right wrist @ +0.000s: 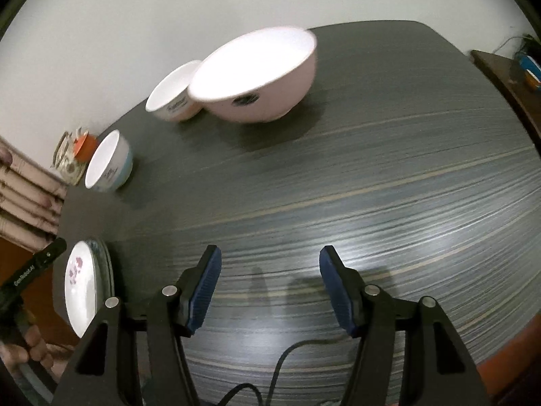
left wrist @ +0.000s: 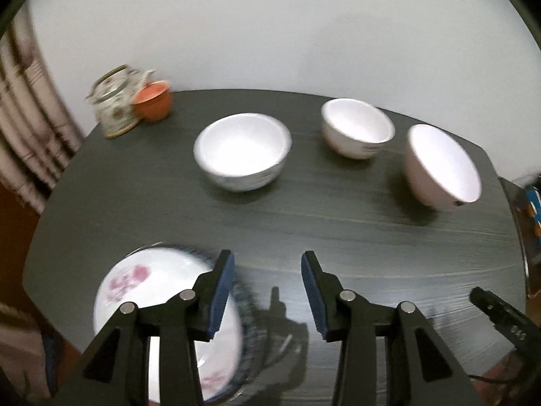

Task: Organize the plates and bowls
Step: 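Move both grippers toward the large pink bowl, then close both grippers on the rim of the large pink bowl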

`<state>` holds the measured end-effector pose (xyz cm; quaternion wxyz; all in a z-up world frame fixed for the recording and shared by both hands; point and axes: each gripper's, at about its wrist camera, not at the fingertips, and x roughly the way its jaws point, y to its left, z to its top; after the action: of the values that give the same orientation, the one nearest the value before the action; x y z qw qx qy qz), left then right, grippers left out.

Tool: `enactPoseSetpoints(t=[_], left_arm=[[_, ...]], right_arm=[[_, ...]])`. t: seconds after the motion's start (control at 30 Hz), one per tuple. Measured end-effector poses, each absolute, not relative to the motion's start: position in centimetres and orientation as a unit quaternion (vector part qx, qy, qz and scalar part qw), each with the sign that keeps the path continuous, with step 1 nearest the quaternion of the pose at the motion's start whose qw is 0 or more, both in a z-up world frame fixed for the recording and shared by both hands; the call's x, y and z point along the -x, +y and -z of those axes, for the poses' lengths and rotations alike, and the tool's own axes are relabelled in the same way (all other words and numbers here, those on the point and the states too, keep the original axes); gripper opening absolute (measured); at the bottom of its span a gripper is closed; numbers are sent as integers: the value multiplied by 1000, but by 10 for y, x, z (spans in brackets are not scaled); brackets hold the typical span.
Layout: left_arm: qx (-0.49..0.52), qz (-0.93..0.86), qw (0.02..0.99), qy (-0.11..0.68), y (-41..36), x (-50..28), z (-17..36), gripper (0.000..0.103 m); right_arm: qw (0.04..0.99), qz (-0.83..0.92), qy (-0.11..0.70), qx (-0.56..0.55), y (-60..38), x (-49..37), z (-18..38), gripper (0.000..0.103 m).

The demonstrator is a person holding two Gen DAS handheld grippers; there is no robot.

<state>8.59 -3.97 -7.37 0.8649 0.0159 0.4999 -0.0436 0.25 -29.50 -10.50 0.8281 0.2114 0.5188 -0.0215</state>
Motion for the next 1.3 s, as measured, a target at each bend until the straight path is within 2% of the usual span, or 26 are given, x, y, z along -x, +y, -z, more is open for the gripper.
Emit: enactPoseSetpoints(t=[0.1, 0.7, 1.23, 1.3], left_arm=[[-19, 60, 861, 505, -62, -104, 72, 46], [64, 142, 826, 542, -153, -194, 83, 47], [80, 139, 789, 593, -190, -237, 143, 47], [81, 138, 787, 595, -192, -238, 144, 46]], right_arm=[[829, 27, 519, -209, -310, -10, 102, 59], [850, 47, 478, -218, -366, -103, 74, 60], [829, 58, 511, -217, -380, -168, 121, 60], [827, 56, 517, -214, -378, -172, 125, 57]])
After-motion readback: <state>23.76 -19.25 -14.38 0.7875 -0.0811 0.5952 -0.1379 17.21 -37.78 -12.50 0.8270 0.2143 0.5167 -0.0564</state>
